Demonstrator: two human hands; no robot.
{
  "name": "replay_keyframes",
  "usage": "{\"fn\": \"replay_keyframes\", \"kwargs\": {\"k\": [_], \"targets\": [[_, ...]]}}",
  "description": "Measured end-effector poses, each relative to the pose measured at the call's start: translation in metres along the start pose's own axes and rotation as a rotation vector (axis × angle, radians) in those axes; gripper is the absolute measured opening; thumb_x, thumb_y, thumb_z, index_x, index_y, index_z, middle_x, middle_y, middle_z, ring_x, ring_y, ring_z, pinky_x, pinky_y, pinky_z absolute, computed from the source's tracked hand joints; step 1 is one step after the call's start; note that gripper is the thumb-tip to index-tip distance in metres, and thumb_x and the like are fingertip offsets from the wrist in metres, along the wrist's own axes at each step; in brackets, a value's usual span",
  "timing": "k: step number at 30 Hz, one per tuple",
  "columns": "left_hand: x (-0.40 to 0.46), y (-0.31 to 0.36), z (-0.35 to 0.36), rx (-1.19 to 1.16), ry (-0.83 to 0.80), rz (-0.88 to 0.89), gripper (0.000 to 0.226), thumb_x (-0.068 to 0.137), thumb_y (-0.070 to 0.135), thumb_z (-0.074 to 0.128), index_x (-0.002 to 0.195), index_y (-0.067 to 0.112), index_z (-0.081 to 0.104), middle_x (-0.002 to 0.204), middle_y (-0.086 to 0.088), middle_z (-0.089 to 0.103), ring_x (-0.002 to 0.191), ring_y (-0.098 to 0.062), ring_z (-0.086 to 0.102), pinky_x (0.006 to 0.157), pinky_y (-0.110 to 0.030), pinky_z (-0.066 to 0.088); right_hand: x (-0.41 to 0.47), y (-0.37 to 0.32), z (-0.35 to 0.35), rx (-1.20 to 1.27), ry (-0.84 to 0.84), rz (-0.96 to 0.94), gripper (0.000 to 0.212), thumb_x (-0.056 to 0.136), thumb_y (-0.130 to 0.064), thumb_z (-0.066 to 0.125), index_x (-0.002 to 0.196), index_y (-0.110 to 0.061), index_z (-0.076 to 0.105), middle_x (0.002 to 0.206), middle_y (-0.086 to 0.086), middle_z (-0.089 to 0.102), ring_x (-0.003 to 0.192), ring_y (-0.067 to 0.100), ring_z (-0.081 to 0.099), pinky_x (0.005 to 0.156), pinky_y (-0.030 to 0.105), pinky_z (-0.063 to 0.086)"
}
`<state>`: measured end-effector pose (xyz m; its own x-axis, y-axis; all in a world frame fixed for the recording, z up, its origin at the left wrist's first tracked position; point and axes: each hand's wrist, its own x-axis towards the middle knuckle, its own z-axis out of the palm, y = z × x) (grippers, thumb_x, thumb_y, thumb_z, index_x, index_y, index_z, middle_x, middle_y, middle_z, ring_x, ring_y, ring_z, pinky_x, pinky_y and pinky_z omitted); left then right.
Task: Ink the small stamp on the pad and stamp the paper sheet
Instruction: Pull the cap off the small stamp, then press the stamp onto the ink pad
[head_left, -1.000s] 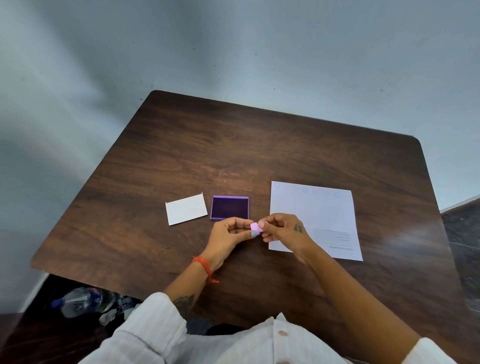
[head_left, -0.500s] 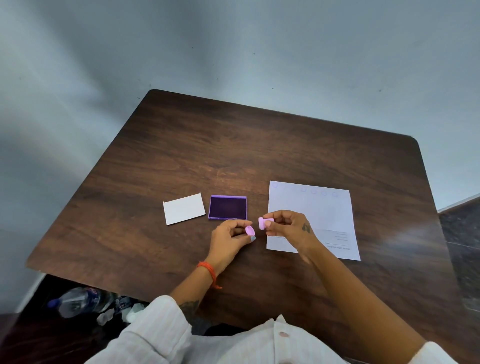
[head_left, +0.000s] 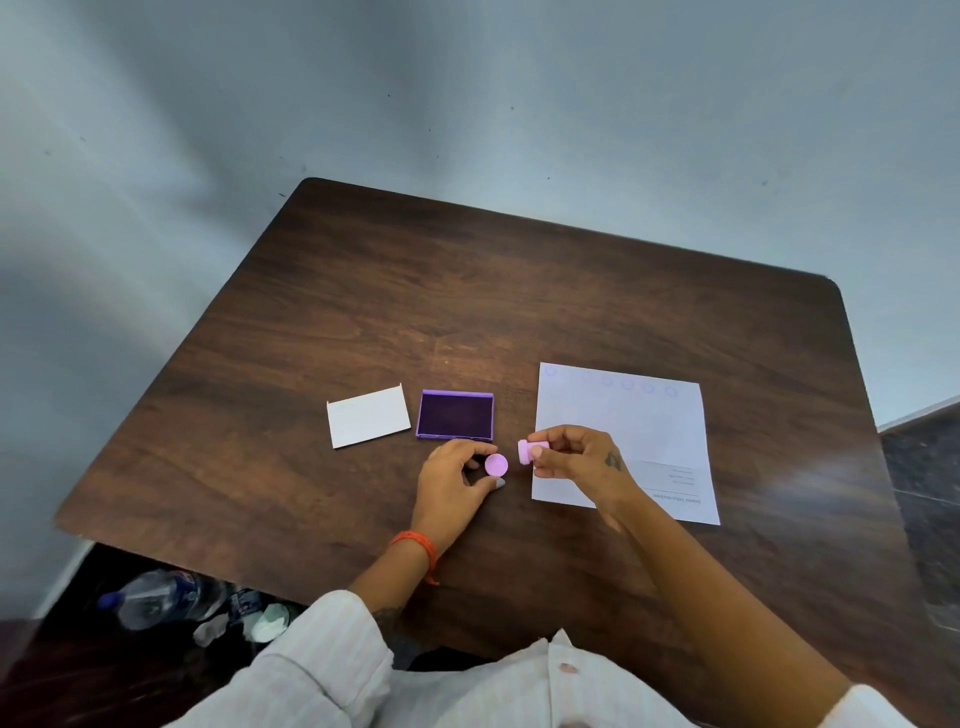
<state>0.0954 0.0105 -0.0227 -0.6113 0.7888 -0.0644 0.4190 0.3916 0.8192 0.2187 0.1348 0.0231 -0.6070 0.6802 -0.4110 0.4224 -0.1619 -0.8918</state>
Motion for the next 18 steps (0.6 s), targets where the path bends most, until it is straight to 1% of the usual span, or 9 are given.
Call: {"fn": "replay_keyframes", "kwargs": {"k": [3, 5, 6, 8, 10, 12, 13, 16, 18], "targets": [[-0.001, -0.001, -0.006, -0.037, 0.011, 0.020, 0.039, 0.068, 0.020, 0.079, 0.103, 0.024, 0.064, 0.102, 0.002, 0.067, 0.080, -0.007, 0.057, 0.072, -0.019, 0.049, 0.002, -0.001, 0.001, 0.006, 0.004, 0.012, 0.008, 0.080, -0.014, 0.067, 0.087, -0.018, 0.067, 0.090, 0.004, 0.069, 0.076, 0.012, 0.067, 0.058, 0.009, 0.052], [0.000, -0.005, -0.016, -0.010, 0.097, 0.039, 0.038, 0.068, 0.024, 0.078, 0.103, 0.028, 0.064, 0.102, 0.003, 0.066, 0.081, -0.006, 0.056, 0.075, -0.022, 0.049, 0.005, -0.001, 0.002, 0.013, 0.016, 0.029, 0.009, 0.080, -0.013, 0.067, 0.088, -0.018, 0.067, 0.092, 0.004, 0.069, 0.077, 0.013, 0.067, 0.059, 0.010, 0.053], [0.001, -0.008, -0.023, 0.037, 0.160, 0.049, 0.039, 0.069, 0.027, 0.078, 0.104, 0.028, 0.063, 0.103, 0.003, 0.066, 0.086, -0.005, 0.054, 0.080, -0.023, 0.046, 0.006, -0.001, 0.004, 0.015, 0.023, 0.038, 0.010, 0.080, -0.013, 0.067, 0.089, -0.017, 0.067, 0.095, 0.005, 0.069, 0.078, 0.014, 0.067, 0.061, 0.011, 0.054], [0.007, -0.015, -0.038, 0.143, 0.269, 0.055, 0.043, 0.069, 0.031, 0.077, 0.109, 0.027, 0.061, 0.109, 0.001, 0.064, 0.100, -0.013, 0.050, 0.088, -0.026, 0.038, 0.010, -0.002, 0.007, 0.012, 0.047, 0.052, 0.016, 0.080, -0.012, 0.068, 0.095, -0.014, 0.065, 0.099, 0.006, 0.068, 0.082, 0.017, 0.067, 0.066, 0.015, 0.055], [0.014, -0.021, -0.053, 0.236, 0.310, 0.021, 0.054, 0.067, 0.034, 0.078, 0.116, 0.025, 0.057, 0.117, -0.002, 0.061, 0.109, -0.022, 0.045, 0.092, -0.033, 0.037, 0.015, -0.004, 0.012, -0.013, 0.074, 0.059, 0.021, 0.079, -0.013, 0.069, 0.099, -0.013, 0.064, 0.100, 0.007, 0.068, 0.085, 0.019, 0.066, 0.073, 0.023, 0.055], [0.022, -0.026, -0.063, 0.323, 0.269, 0.004, 0.067, 0.064, 0.038, 0.079, 0.123, 0.025, 0.052, 0.127, 0.000, 0.057, 0.122, -0.026, 0.039, 0.098, -0.041, 0.033, 0.019, -0.009, 0.018, -0.055, 0.085, 0.034, 0.018, 0.078, -0.015, 0.070, 0.095, -0.015, 0.066, 0.098, 0.009, 0.069, 0.082, 0.018, 0.066, 0.077, 0.028, 0.056], [0.026, -0.029, -0.067, 0.357, 0.222, 0.010, 0.072, 0.063, 0.040, 0.079, 0.127, 0.026, 0.048, 0.133, 0.001, 0.053, 0.129, -0.026, 0.034, 0.102, -0.043, 0.029, 0.021, -0.012, 0.023, -0.085, 0.083, 0.006, 0.016, 0.077, -0.016, 0.071, 0.093, -0.017, 0.067, 0.095, 0.007, 0.069, 0.080, 0.015, 0.066, 0.075, 0.026, 0.056], [0.039, -0.037, -0.078, 0.439, 0.071, 0.051, 0.086, 0.063, 0.046, 0.077, 0.136, 0.028, 0.035, 0.145, 0.006, 0.041, 0.142, -0.024, 0.012, 0.111, -0.045, 0.014, 0.029, -0.024, 0.040, -0.204, 0.087, -0.131, 0.015, 0.073, -0.018, 0.074, 0.087, -0.021, 0.070, 0.083, -0.004, 0.069, 0.071, 0.005, 0.064, 0.062, 0.008, 0.048], [0.048, -0.041, -0.082, 0.514, -0.005, 0.086, 0.090, 0.064, 0.050, 0.074, 0.139, 0.029, 0.030, 0.149, 0.007, 0.034, 0.144, -0.025, 0.002, 0.115, -0.048, 0.003, 0.036, -0.031, 0.052, -0.294, 0.071, -0.234, 0.018, 0.073, -0.012, 0.073, 0.090, -0.017, 0.071, 0.087, 0.000, 0.071, 0.075, 0.007, 0.064, 0.064, 0.005, 0.046]]}}
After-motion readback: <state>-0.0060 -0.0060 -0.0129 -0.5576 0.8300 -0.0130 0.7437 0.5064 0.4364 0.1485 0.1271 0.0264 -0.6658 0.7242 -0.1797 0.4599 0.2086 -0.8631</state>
